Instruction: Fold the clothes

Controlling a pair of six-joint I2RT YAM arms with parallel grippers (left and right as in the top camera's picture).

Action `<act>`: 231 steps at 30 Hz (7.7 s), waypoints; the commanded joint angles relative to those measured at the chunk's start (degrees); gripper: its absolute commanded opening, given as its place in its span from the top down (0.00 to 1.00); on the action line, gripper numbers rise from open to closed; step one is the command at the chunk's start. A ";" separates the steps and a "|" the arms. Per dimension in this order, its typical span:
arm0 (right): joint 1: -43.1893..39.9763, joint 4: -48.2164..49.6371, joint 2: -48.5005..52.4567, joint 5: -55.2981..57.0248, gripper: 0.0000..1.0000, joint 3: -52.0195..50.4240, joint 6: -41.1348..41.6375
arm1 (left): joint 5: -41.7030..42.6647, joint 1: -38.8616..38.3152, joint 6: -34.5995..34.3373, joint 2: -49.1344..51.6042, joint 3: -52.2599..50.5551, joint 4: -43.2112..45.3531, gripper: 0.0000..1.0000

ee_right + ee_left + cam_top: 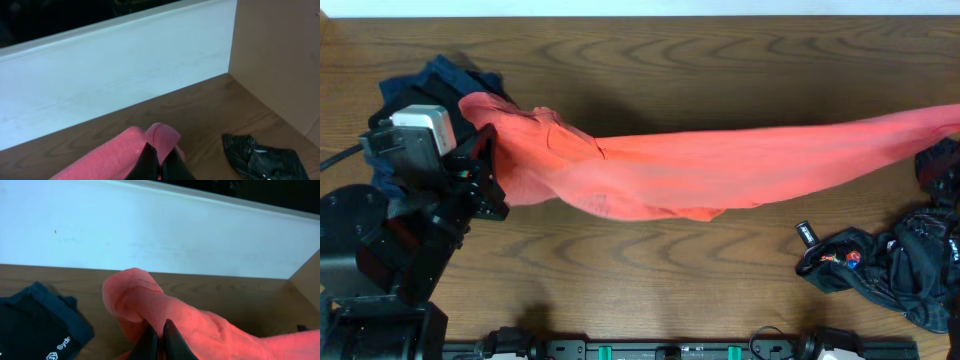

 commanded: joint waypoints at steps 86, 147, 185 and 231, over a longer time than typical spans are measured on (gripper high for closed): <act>-1.07 -10.05 32.41 9.86 0.99 31.71 4.50 | -9.53 -0.79 9.57 24.50 29.09 -8.94 0.94; -4.46 -21.31 55.91 15.56 0.99 38.40 3.69 | -14.29 -0.68 2.73 57.33 53.55 -35.67 0.94; -19.32 -25.11 42.91 3.63 0.99 -1.07 6.01 | -19.21 -1.18 -11.30 30.32 -10.43 -35.36 0.94; -10.01 10.64 38.25 -3.87 0.99 -27.17 0.42 | -8.13 -1.22 -12.52 38.03 -28.68 10.10 0.94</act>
